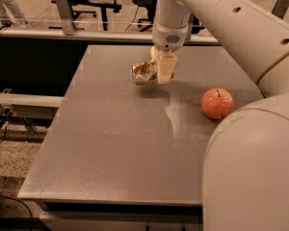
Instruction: Move orange can near sponge
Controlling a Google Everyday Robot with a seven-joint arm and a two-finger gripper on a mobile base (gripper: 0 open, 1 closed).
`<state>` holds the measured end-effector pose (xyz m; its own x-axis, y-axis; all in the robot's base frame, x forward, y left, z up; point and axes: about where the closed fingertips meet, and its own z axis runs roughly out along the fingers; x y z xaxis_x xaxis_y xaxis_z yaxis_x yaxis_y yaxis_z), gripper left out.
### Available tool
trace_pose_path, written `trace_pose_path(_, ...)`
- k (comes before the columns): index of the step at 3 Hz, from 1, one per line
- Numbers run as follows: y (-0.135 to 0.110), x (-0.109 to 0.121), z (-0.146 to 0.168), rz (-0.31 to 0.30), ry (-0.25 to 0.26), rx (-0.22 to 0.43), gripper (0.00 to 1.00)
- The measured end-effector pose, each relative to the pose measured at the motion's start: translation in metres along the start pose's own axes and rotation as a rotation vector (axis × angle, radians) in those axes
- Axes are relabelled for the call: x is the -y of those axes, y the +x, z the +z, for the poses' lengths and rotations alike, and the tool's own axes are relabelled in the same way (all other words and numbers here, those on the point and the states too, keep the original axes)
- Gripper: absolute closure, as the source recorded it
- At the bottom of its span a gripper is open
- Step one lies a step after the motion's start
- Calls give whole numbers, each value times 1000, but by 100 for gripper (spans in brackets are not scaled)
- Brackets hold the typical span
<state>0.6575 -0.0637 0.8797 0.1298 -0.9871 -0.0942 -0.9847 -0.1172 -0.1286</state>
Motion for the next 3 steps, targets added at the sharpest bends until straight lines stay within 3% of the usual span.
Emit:
trace_pose_path(2, 73, 18, 2, 125, 27, -6, 100)
trace_pose_path(3, 87, 28, 11, 155, 32, -8, 84)
